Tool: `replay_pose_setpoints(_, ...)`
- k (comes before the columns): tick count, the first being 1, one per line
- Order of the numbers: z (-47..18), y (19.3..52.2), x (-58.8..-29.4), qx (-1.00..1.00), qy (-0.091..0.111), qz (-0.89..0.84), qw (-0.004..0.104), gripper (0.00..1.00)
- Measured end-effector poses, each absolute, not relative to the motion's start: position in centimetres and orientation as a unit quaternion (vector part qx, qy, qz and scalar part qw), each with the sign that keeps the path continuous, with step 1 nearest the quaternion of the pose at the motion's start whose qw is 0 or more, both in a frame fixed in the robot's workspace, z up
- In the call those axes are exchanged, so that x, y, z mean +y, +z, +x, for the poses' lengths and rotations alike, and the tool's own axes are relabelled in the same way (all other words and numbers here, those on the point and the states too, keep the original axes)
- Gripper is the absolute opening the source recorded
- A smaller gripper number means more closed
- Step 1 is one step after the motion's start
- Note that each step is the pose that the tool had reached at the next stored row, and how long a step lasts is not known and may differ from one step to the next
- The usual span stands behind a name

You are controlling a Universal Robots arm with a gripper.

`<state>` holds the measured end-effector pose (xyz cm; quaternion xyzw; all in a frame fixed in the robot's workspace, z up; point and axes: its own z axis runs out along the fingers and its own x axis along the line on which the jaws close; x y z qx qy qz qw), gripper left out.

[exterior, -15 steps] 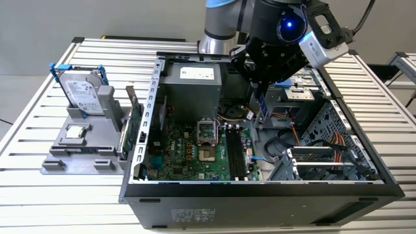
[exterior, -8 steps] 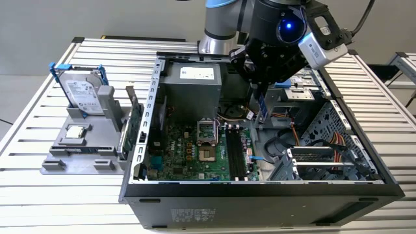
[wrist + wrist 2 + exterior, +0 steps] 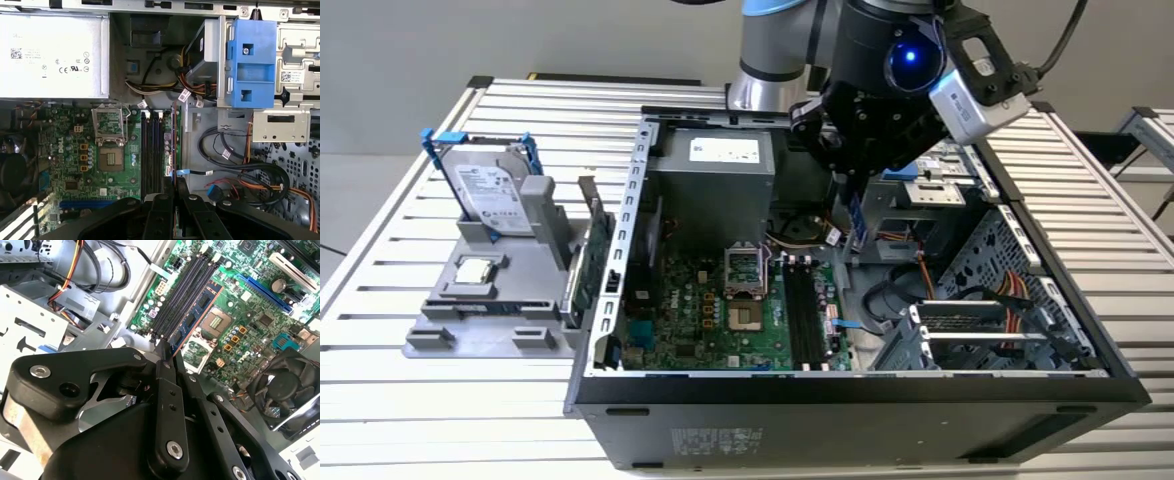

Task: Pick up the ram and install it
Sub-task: 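Insert the ram into the slot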

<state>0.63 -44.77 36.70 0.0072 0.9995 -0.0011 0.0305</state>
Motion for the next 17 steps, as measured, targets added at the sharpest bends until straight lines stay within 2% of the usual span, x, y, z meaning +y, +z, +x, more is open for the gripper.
replay_pose_setpoints(12,0.63,36.62,-44.75,0.999,-0.001,0.010,0.030,0.00)
replay_pose_setpoints(17,0.63,36.61,-44.75,1.000,-0.002,0.014,0.023,0.00)
